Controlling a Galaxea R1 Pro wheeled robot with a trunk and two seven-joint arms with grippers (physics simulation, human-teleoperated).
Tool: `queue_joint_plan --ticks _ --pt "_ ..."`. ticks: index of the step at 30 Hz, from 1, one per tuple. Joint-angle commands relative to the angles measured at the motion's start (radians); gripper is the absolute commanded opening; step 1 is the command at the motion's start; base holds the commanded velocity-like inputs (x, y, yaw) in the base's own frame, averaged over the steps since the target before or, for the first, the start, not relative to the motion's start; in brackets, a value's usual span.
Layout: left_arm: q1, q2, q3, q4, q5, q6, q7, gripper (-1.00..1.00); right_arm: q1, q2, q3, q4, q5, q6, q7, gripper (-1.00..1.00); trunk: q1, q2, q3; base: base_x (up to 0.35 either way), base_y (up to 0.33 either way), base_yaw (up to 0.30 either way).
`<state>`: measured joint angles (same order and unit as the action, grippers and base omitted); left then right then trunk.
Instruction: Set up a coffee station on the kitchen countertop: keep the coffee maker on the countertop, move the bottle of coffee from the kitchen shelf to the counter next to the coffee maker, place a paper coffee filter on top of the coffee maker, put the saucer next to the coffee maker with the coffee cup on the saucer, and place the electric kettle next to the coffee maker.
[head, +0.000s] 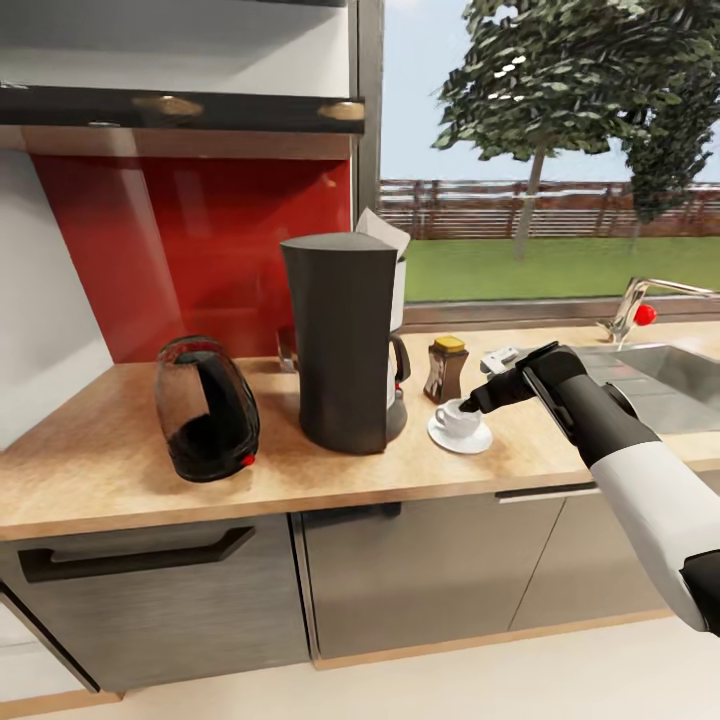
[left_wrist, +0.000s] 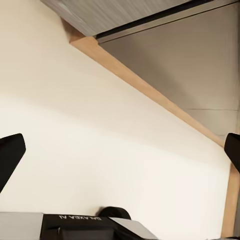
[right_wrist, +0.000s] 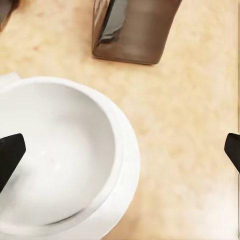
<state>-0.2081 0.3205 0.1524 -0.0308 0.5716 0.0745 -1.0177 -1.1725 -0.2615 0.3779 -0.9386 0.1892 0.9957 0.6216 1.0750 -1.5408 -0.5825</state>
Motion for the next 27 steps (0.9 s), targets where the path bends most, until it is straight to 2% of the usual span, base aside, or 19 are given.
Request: queue_joint_plan --ticks 1,5,7,9,10,13,15,16,18,20,21,24,27 --pt "0.0 0.0 0.008 0.0 -0.004 0.008 -0.004 1.0 -0.001 -0.001 0.002 -0.001 0.01 0.001 0.009 1.0 -0.004 0.007 0.002 0.0 0.0 0.0" --pt "0.0 0.0 0.008 0.0 -0.004 0.008 -0.004 1.0 -0.002 -0.003 -0.001 -0.006 0.01 0.001 0.01 1.0 -0.019 0.035 0.015 0.0 0.0 0.0" --pt "0.0 0.0 0.008 0.0 -0.004 0.008 -0.004 1.0 -0.004 -0.013 -0.008 -0.01 0.008 0.001 0.011 1.0 -0.027 0.049 0.021 0.0 0.0 0.0" --pt "0.0 0.0 0.008 0.0 -0.004 0.008 -0.004 1.0 -0.005 -0.034 -0.025 -0.021 0.005 0.001 0.023 1.0 -0.035 0.063 0.027 0.0 0.0 0.0" --pt "0.0 0.0 0.007 0.0 -0.004 0.008 -0.004 1.0 -0.006 -0.057 -0.049 -0.05 0.004 0.001 0.061 1.0 -0.039 0.07 0.03 0.0 0.0 0.0" --pt "0.0 0.0 0.007 0.0 -0.004 0.008 -0.004 1.0 -0.007 -0.098 -0.092 -0.099 0.004 0.001 0.134 1.0 -0.05 0.091 0.04 0.0 0.0 0.0" --pt "0.0 0.0 0.007 0.0 -0.004 0.008 -0.004 1.0 -0.007 -0.163 -0.162 -0.155 0.004 0.001 0.229 1.0 -0.058 0.105 0.046 0.0 0.0 0.0" --pt "0.0 0.0 0.007 0.0 -0.004 0.008 -0.004 1.0 -0.007 -0.179 -0.183 -0.165 0.003 0.001 0.251 1.0 -0.062 0.112 0.049 0.0 0.0 0.0" --pt "0.0 0.0 0.007 0.0 -0.004 0.008 -0.004 1.0 -0.006 -0.248 -0.279 -0.214 0.002 0.001 0.347 1.0 -0.069 0.126 0.055 0.0 0.0 0.0" --pt "0.0 0.0 0.007 0.0 -0.004 0.008 -0.004 1.0 -0.005 -0.27 -0.301 -0.226 0.003 0.001 0.377 1.0 -0.077 0.14 0.062 0.0 0.0 0.0" --pt "0.0 0.0 0.007 0.0 -0.004 0.008 -0.004 1.0 -0.002 -0.293 -0.32 -0.238 0.003 0.001 0.41 1.0 -0.081 0.147 0.065 0.0 0.0 0.0" --pt "0.0 0.0 0.007 0.0 -0.004 0.007 -0.004 1.0 0.007 -0.312 -0.336 -0.266 0.003 -0.001 0.442 1.0 -0.088 0.161 0.071 0.0 0.0 0.0" --pt "0.0 0.0 0.007 0.0 -0.004 0.007 -0.004 1.0 0.028 -0.316 -0.339 -0.302 0.002 -0.003 0.45 1.0 -0.088 0.161 0.071 0.0 0.0 0.0"
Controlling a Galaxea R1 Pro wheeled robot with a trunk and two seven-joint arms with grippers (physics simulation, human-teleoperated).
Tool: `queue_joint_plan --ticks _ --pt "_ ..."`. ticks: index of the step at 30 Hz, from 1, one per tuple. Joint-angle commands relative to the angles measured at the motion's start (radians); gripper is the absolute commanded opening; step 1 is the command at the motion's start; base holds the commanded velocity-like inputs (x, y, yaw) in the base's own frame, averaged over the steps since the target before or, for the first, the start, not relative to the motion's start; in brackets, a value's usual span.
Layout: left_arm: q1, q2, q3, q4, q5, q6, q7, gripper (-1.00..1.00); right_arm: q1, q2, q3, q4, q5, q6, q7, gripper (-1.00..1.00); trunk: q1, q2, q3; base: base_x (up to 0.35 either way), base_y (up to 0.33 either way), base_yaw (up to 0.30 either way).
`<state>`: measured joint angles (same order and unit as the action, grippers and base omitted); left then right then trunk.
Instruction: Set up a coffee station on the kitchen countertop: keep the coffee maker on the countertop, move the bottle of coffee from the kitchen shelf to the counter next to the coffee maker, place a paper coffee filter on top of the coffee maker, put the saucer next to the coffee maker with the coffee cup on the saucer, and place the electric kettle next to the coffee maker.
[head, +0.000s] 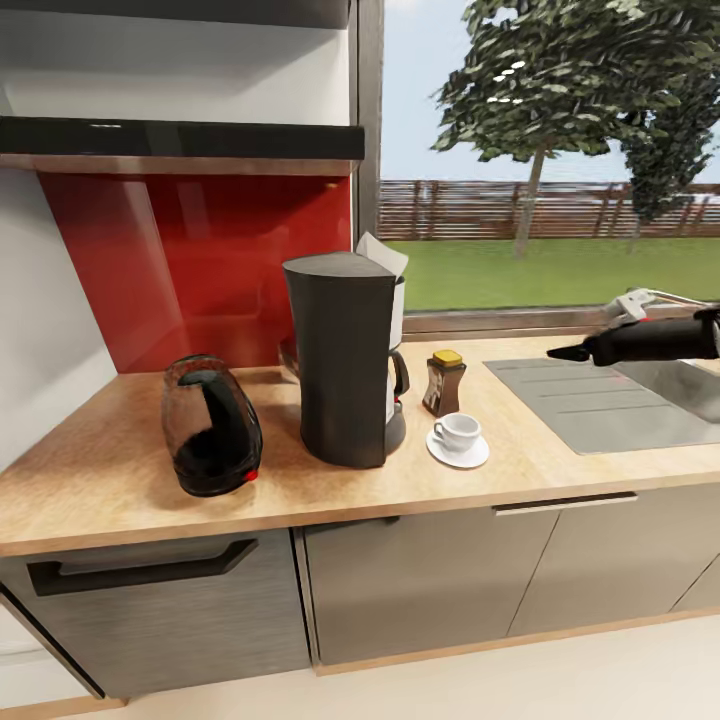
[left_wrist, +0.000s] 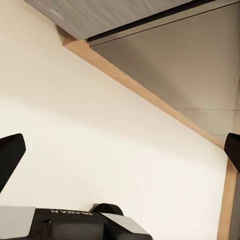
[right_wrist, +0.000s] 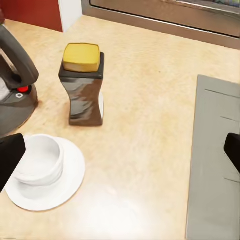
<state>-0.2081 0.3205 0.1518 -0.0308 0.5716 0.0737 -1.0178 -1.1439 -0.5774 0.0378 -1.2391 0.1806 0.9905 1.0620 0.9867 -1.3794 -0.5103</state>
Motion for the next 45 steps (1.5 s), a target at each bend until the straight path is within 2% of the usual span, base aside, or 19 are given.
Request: queue_joint_plan --ticks 1,4,7,9,14,16,22,25,27,29,30,31,32,36,37,43,45 --pt "-0.001 0.0 0.008 0.0 -0.004 0.008 -0.004 1.0 0.007 -0.001 0.001 -0.013 0.011 0.003 0.01 1.0 0.0 -0.001 -0.001 0.0 0.0 0.0" --pt "-0.001 0.0 0.009 0.0 -0.004 0.008 -0.004 1.0 0.097 -0.002 -0.003 -0.096 0.012 0.001 0.012 1.0 0.0 -0.001 -0.001 0.0 0.0 0.0" --pt "-0.001 0.0 0.009 0.0 -0.004 0.008 -0.004 1.0 0.133 -0.002 -0.005 -0.117 0.012 -0.003 0.012 1.0 0.0 -0.001 -0.001 -0.015 0.0 0.0" --pt "-0.001 0.0 0.009 0.0 -0.004 0.008 -0.004 1.0 0.155 -0.002 -0.026 -0.144 0.011 -0.033 0.018 1.0 0.0 -0.001 -0.001 -0.189 0.0 0.0" --pt "-0.001 0.0 0.009 0.0 -0.004 0.008 -0.004 1.0 0.192 -0.002 -0.087 -0.159 0.011 -0.056 0.056 1.0 0.0 -0.001 -0.001 -0.221 0.0 0.0" --pt "-0.001 0.0 0.009 0.0 -0.004 0.008 -0.004 1.0 0.209 -0.002 -0.098 -0.168 0.011 -0.06 0.065 1.0 0.0 -0.001 -0.001 -0.107 0.0 0.0" --pt "-0.001 0.0 0.009 0.0 -0.004 0.008 -0.004 1.0 0.253 -0.002 -0.11 -0.207 0.011 -0.065 0.075 1.0 0.0 -0.001 -0.001 -0.189 0.0 0.0" --pt "-0.001 0.0 0.009 0.0 -0.004 0.008 -0.004 1.0 0.273 -0.002 -0.111 -0.21 0.011 -0.089 0.076 1.0 0.0 -0.001 -0.001 -0.18 0.0 0.0" --pt "-0.001 0.0 0.009 0.0 -0.004 0.008 -0.004 1.0 0.31 -0.001 -0.111 -0.211 0.01 -0.127 0.084 1.0 0.0 -0.001 -0.001 -0.201 0.0 0.0" --pt "-0.001 0.0 0.009 0.0 -0.004 0.008 -0.004 1.0 0.349 -0.001 -0.111 -0.212 0.009 -0.145 0.111 1.0 0.0 -0.001 -0.001 -0.105 0.0 0.0" --pt "-0.001 0.0 0.009 0.0 -0.004 0.008 -0.004 1.0 0.387 -0.001 -0.111 -0.212 0.009 -0.155 0.174 1.0 0.0 -0.001 -0.001 -0.048 0.0 0.0" --pt "-0.001 0.0 0.009 0.0 -0.004 0.008 -0.004 1.0 0.397 -0.001 -0.111 -0.212 0.009 -0.159 0.197 1.0 0.0 -0.001 -0.001 -0.031 0.0 0.0" --pt "-0.001 0.0 0.009 0.0 -0.004 0.008 -0.004 1.0 0.42 -0.001 -0.112 -0.211 0.01 -0.181 0.256 1.0 0.0 -0.001 -0.001 -0.02 0.0 0.0" --pt "-0.001 0.0 0.009 0.0 -0.004 0.008 -0.004 1.0 0.471 -0.002 -0.112 -0.21 0.012 -0.228 0.354 1.0 0.0 -0.001 -0.001 -0.009 0.0 0.0" --pt "-0.001 0.0 0.009 0.0 -0.004 0.008 -0.004 1.0 0.502 -0.002 -0.113 -0.209 0.012 -0.238 0.386 1.0 0.0 -0.001 -0.001 -0.003 0.0 0.0" --pt "-0.001 0.0 0.009 0.0 -0.004 0.009 -0.004 1.0 0.592 -0.003 -0.115 -0.182 0.018 -0.25 0.417 1.0 0.0 -0.001 -0.001 -0.001 0.0 0.0" --pt "-0.001 0.0 0.009 0.0 -0.004 0.01 -0.004 1.0 0.621 -0.003 -0.12 -0.142 0.018 -0.262 0.419 1.0 0.0 -0.001 -0.001 0.0 0.0 0.0"
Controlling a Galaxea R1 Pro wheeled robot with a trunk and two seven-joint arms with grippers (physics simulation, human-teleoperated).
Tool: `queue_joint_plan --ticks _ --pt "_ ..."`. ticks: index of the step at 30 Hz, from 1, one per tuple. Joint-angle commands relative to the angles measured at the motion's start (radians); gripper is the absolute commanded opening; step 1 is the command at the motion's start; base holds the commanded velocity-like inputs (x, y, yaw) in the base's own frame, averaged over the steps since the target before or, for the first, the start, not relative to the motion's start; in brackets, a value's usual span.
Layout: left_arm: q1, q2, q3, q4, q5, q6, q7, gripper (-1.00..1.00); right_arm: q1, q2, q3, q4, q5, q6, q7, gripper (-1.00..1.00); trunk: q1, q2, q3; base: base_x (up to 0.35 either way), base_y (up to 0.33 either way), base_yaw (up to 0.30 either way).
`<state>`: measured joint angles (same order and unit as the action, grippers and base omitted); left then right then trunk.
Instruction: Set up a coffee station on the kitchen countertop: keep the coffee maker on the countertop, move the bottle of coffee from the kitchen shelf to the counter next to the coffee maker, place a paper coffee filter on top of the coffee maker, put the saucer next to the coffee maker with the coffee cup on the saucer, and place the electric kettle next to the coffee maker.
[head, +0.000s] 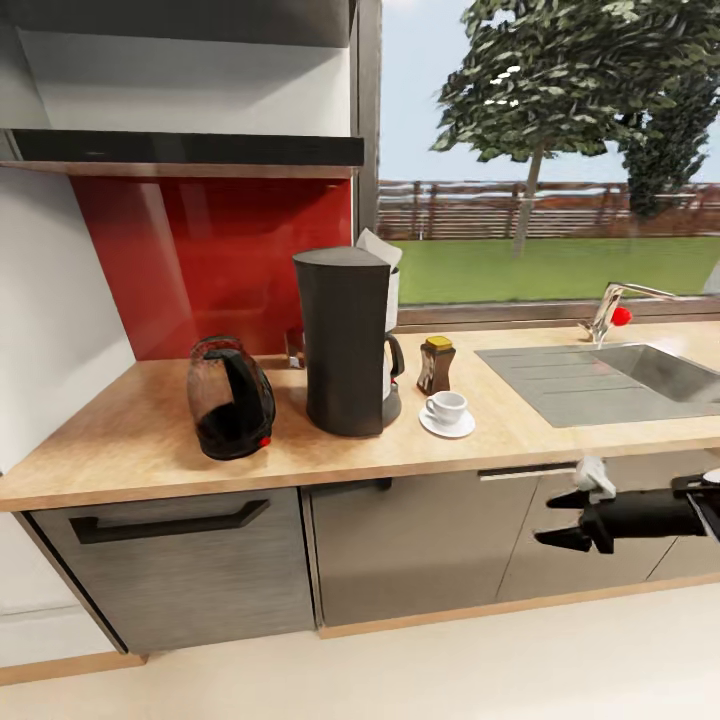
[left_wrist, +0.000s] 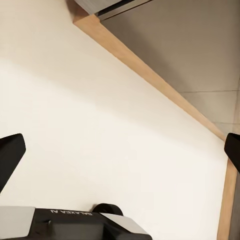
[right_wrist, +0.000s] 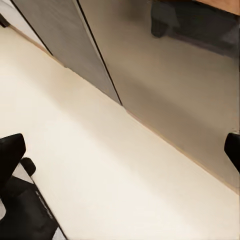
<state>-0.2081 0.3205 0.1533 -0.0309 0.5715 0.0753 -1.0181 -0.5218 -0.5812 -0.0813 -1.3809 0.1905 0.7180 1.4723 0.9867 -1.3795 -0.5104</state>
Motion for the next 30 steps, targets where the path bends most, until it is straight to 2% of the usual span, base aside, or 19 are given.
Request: queue_joint_plan --ticks 1,2,3,6,7,10,11,12,13,14,15,17,18,19,21,23,24,27,30 --pt "-0.001 0.0 0.008 0.0 -0.004 0.008 -0.004 1.0 0.015 0.0 -0.014 0.04 0.009 -0.015 0.01 1.0 0.0 -0.001 -0.001 0.0 0.0 0.0" --pt "-0.001 0.0 0.008 0.0 -0.004 0.009 -0.004 1.0 0.033 0.001 -0.034 0.094 0.009 -0.055 0.011 1.0 0.0 -0.001 -0.001 0.0 0.0 0.0" --pt "-0.001 0.0 0.008 0.001 -0.004 0.009 -0.004 1.0 0.056 0.001 -0.064 0.191 0.01 -0.114 0.008 1.0 0.0 -0.001 -0.001 0.0 0.0 0.0" --pt "-0.001 0.0 0.008 0.001 -0.004 0.009 -0.004 1.0 0.077 0.003 -0.084 0.355 0.01 -0.194 -0.008 1.0 0.0 -0.001 -0.001 0.0 0.0 0.0" --pt "-0.001 0.0 0.008 0.001 -0.004 0.009 -0.004 1.0 0.083 0.004 -0.089 0.447 0.01 -0.248 -0.026 1.0 0.0 -0.001 -0.001 0.0 0.0 0.0" --pt "-0.001 0.0 0.008 0.002 -0.004 0.009 -0.003 1.0 0.091 0.008 -0.095 0.756 0.008 -0.446 -0.156 1.0 0.0 -0.001 -0.001 0.0 0.0 0.0" --pt "-0.001 0.0 0.008 0.002 -0.004 0.009 -0.003 1.0 0.092 0.009 -0.095 0.804 0.008 -0.473 -0.178 1.0 0.0 -0.001 -0.001 0.0 0.0 0.0" --pt "-0.001 -0.001 0.008 0.002 -0.004 0.008 -0.002 1.0 0.093 0.012 -0.096 0.952 0.007 -0.563 -0.249 1.0 0.0 -0.001 -0.001 0.0 0.0 0.0" --pt "-0.001 -0.001 0.008 0.002 -0.004 0.008 -0.002 1.0 0.093 0.013 -0.096 1.001 0.007 -0.597 -0.275 1.0 0.0 -0.001 -0.001 0.0 0.0 0.0" --pt "-0.001 -0.002 0.008 0.002 -0.004 0.008 -0.003 1.0 0.093 0.015 -0.096 1.096 0.007 -0.667 -0.332 1.0 0.0 -0.001 -0.001 0.0 0.0 0.0" --pt "-0.001 -0.003 0.008 0.002 -0.004 0.007 -0.003 1.0 0.093 0.016 -0.096 1.139 0.007 -0.697 -0.363 1.0 0.0 -0.001 -0.001 0.0 0.0 0.0" --pt "-0.001 -0.011 0.008 0.002 -0.004 0.007 -0.003 1.0 0.094 0.026 -0.097 1.285 0.007 -0.767 -0.506 1.0 0.0 -0.001 -0.001 0.0 0.0 0.0" --pt "-0.001 -0.013 0.008 0.002 -0.004 0.006 -0.003 1.0 0.094 0.031 -0.097 1.312 0.007 -0.777 -0.544 1.0 0.0 -0.001 -0.001 0.0 0.0 0.0" --pt "-0.001 -0.019 0.008 0.002 -0.005 0.006 -0.002 1.0 0.094 0.044 -0.097 1.356 0.006 -0.791 -0.626 1.0 0.0 -0.001 -0.001 0.0 0.0 0.0" --pt "-0.001 -0.027 0.008 0.003 -0.005 0.006 0.003 1.0 0.095 0.089 -0.097 1.401 0.006 -0.804 -0.826 1.0 0.0 -0.001 -0.001 0.0 0.0 0.0" --pt "-0.001 -0.029 0.008 0.003 -0.005 0.006 0.013 1.0 0.095 0.112 -0.097 1.413 0.006 -0.806 -0.916 1.0 0.0 -0.001 -0.001 0.0 0.0 0.0" --pt "-0.001 -0.03 0.008 0.003 -0.005 0.006 0.026 1.0 0.097 0.133 -0.097 1.42 0.006 -0.809 -0.996 1.0 0.0 -0.001 -0.001 0.0 0.0 0.0" --pt "-0.001 -0.031 0.008 0.003 -0.005 0.006 0.05 1.0 0.115 0.164 -0.097 1.427 0.008 -0.815 -1.109 1.0 0.0 -0.001 -0.001 0.0 0.0 0.0" --pt "-0.001 -0.032 0.008 0.003 -0.004 0.007 0.062 1.0 0.13 0.179 -0.096 1.43 0.009 -0.818 -1.163 1.0 0.0 -0.001 -0.001 0.0 0.0 0.0"
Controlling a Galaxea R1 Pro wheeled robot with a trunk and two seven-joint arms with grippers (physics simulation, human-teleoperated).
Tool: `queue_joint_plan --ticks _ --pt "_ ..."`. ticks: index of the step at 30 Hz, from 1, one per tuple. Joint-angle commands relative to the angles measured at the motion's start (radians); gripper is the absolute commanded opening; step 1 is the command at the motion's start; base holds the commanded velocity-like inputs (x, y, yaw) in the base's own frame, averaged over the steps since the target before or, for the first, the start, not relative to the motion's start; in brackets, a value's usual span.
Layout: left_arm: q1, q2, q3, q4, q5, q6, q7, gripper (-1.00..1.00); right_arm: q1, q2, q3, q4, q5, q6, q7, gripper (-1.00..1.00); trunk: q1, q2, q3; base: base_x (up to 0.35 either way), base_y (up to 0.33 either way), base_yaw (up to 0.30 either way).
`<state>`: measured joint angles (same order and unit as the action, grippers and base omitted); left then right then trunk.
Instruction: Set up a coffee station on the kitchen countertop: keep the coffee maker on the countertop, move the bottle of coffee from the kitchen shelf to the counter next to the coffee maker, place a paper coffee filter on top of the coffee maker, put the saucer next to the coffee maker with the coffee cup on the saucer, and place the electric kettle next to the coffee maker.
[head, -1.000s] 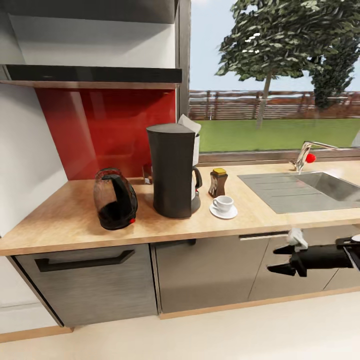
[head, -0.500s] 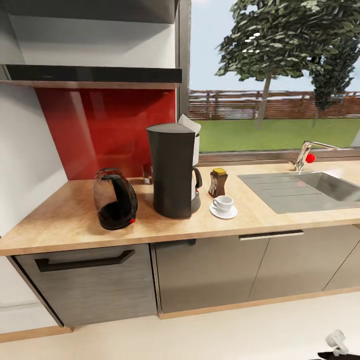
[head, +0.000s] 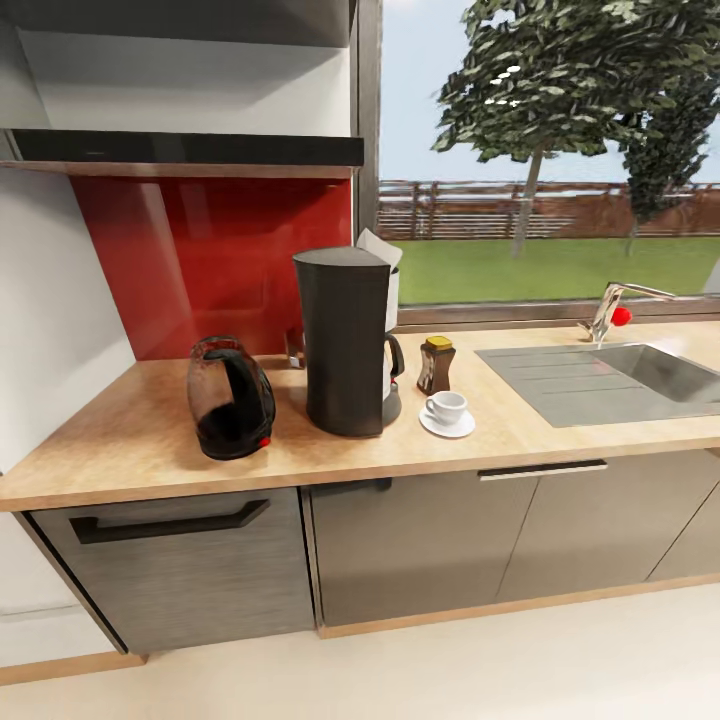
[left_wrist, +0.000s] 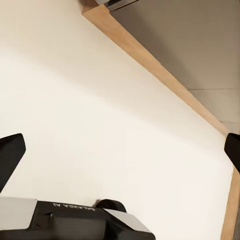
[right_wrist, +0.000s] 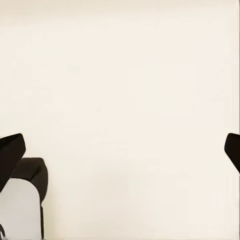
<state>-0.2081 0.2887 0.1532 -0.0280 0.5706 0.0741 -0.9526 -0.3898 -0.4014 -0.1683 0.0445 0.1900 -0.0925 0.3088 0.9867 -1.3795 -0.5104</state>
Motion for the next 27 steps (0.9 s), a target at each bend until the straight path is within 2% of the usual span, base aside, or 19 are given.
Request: queue_joint_plan --ticks 1,10,15,17,18,21,23,27 --pt "-0.001 0.0 0.008 0.0 -0.003 0.008 0.0 1.0 0.004 0.005 -0.008 0.005 0.01 -0.009 -0.018 1.0 0.0 -0.001 -0.001 0.0 0.0 0.0" --pt "-0.001 -0.002 0.008 0.0 -0.004 0.008 0.004 1.0 0.01 0.016 -0.007 0.007 0.008 -0.009 -0.037 1.0 0.0 -0.001 -0.001 0.0 0.0 0.0" --pt "-0.001 -0.008 0.008 0.0 -0.003 0.007 0.005 1.0 0.012 0.081 -0.008 0.008 0.009 -0.008 -0.039 1.0 0.0 -0.001 -0.001 0.0 0.0 0.0" --pt "-0.001 -0.013 0.008 0.0 -0.003 0.007 0.005 1.0 0.012 0.139 -0.009 0.007 0.009 -0.008 -0.039 1.0 0.0 -0.001 -0.001 0.0 0.0 0.0" --pt "-0.001 -0.013 0.008 0.0 -0.003 0.007 0.005 1.0 0.012 0.151 -0.009 0.008 0.008 -0.008 -0.039 1.0 0.0 -0.001 -0.001 0.0 0.0 0.0" --pt "-0.001 -0.018 0.008 0.0 -0.003 0.007 0.025 1.0 0.014 0.218 -0.009 0.008 0.006 -0.007 -0.039 1.0 0.0 -0.001 -0.001 0.0 0.0 0.0" --pt "-0.001 -0.022 0.008 0.0 -0.003 0.007 0.033 1.0 0.014 0.241 -0.009 0.008 0.006 -0.007 -0.039 1.0 0.0 -0.001 -0.001 0.0 0.0 0.0" --pt "-0.001 -0.027 0.008 -0.001 -0.003 0.007 0.038 1.0 0.014 0.251 -0.01 0.008 0.007 -0.007 -0.039 1.0 0.0 -0.001 -0.001 0.0 0.0 0.0"
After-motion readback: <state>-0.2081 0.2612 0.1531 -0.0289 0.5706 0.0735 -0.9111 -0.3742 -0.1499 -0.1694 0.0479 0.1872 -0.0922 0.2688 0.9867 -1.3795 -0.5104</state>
